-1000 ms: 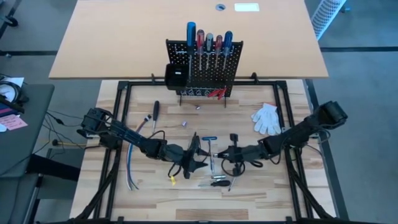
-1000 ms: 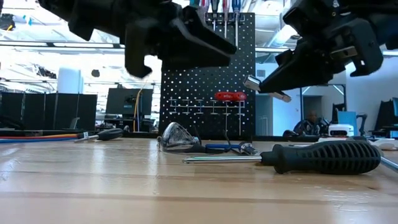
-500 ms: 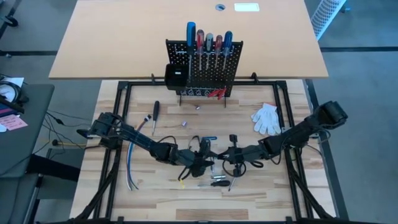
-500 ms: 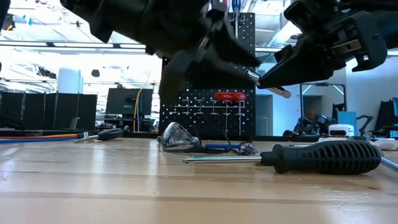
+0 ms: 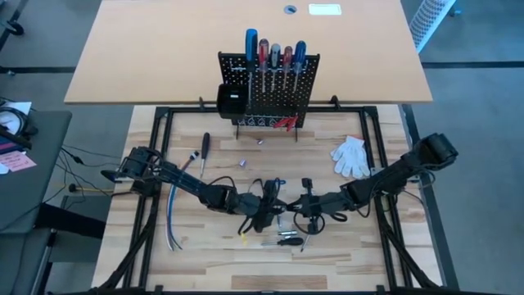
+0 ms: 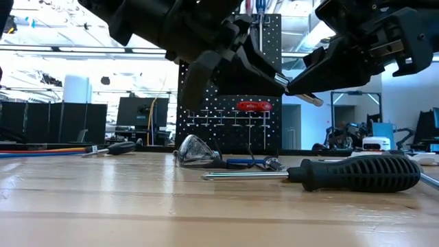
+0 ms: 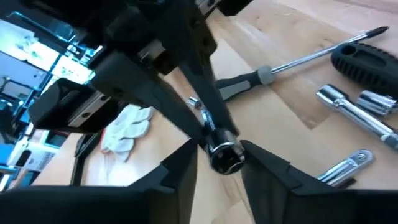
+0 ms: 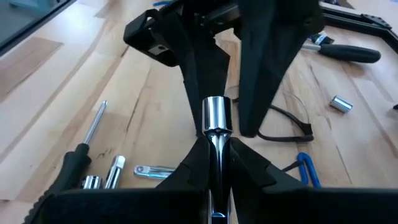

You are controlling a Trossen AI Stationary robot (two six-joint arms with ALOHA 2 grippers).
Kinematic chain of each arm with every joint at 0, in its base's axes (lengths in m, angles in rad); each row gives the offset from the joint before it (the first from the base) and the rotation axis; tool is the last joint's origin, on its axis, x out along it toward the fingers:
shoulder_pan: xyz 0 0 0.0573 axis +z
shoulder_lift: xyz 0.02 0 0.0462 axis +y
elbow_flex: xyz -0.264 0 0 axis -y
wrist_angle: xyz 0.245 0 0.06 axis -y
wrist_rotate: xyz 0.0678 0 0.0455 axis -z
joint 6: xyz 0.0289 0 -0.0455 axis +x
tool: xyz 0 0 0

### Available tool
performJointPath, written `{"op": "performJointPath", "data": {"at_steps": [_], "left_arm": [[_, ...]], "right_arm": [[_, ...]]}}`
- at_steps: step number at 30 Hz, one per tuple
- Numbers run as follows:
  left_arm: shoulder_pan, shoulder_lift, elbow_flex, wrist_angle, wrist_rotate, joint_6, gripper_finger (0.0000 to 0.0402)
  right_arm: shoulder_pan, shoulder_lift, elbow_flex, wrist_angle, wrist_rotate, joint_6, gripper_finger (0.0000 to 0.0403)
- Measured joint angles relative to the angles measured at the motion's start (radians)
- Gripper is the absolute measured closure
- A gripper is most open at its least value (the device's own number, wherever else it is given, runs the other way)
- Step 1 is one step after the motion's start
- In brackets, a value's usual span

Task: Hang tools onto peg board
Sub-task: Put the silver extension bar into the black bin on the black pegboard

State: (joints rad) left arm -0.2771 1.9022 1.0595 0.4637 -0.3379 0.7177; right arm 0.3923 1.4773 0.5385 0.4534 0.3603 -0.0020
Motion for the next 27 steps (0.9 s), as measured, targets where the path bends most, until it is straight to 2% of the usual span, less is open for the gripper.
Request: {"op": "performJointPath", "data": {"at_steps": [7, 15, 19, 23, 27], "left_arm": [[-0.001, -0.001, 0.000, 0.007, 0.015, -0.025, 0.0323], [-0.002, -0.001, 0.000, 0.012, 0.019, -0.029, 0.0318], [-0.007, -0.001, 0.000, 0.015, 0.018, -0.062, 0.0344], [-0.013, -0.001, 0.000, 0.017, 0.014, -0.103, 0.0346], [-0.030, -0.003, 0.000, 0.012, -0.013, -0.140, 0.0346]], "right_arm": [[0.000, 0.000, 0.000, -0.003, -0.005, 0.004, 0.0363], [0.000, 0.000, 0.000, -0.003, -0.005, 0.001, 0.0363], [0.000, 0.000, 0.000, -0.003, -0.005, 0.006, 0.0360], [0.000, 0.000, 0.000, -0.005, -0.005, 0.036, 0.0340], [-0.009, -0.001, 0.001, -0.036, -0.005, 0.062, 0.0302]]}}
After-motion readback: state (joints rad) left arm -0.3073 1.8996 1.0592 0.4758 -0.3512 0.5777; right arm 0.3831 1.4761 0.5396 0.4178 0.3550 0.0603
